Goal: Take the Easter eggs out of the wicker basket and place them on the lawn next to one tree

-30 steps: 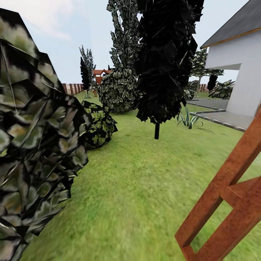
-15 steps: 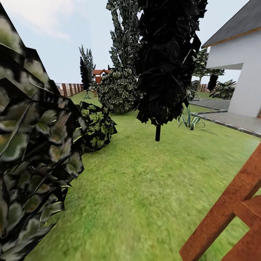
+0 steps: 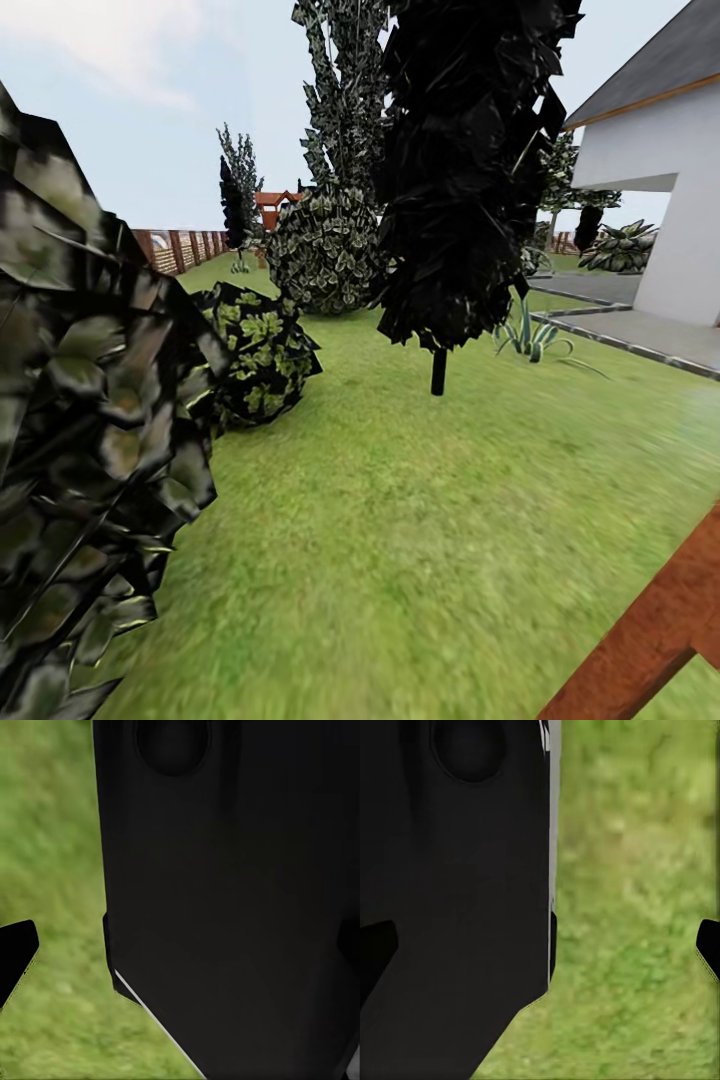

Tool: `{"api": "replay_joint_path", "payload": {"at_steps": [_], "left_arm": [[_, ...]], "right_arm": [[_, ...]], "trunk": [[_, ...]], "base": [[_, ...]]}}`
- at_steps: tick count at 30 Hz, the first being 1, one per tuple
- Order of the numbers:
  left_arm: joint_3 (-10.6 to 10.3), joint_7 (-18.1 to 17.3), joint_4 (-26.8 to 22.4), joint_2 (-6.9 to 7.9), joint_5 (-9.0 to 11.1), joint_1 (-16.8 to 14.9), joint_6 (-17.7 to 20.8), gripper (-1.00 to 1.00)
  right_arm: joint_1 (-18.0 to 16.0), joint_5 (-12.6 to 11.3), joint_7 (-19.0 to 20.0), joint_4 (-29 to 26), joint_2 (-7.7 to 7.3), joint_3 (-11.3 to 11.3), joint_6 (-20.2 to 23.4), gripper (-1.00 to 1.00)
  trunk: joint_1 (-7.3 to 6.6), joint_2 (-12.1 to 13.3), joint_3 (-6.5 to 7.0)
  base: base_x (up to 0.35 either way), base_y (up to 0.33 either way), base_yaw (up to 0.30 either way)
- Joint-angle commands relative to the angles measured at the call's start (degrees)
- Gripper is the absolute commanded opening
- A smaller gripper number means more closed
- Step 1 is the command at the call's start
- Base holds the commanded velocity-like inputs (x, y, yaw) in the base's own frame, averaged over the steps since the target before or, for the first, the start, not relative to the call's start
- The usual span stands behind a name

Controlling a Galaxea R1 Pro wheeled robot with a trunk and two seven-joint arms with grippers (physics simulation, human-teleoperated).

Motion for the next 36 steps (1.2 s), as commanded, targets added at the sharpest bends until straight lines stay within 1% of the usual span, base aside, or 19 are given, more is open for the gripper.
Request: {"api": "replay_joint_path", "payload": {"at_steps": [1, 36], "left_arm": [[0.1, -0.2, 0.0, 0.02, 0.1, 0.0, 0.0, 1.00], [0.1, -0.2, 0.0, 0.01, 0.1, 0.0, 0.0, 1.00]], "right_arm": [[0.0, 0.0, -0.1, 0.0, 0.00, 0.0, 0.0, 1.00], [0.0, 0.0, -0.1, 0.0, 0.00, -0.1, 0.0, 1.00]], "trunk": [[0.04, 0.0, -0.03], [0.04, 0.0, -0.03]], "base": [[0.317, 0.000, 0.000], [0.317, 0.000, 0.000]]}}
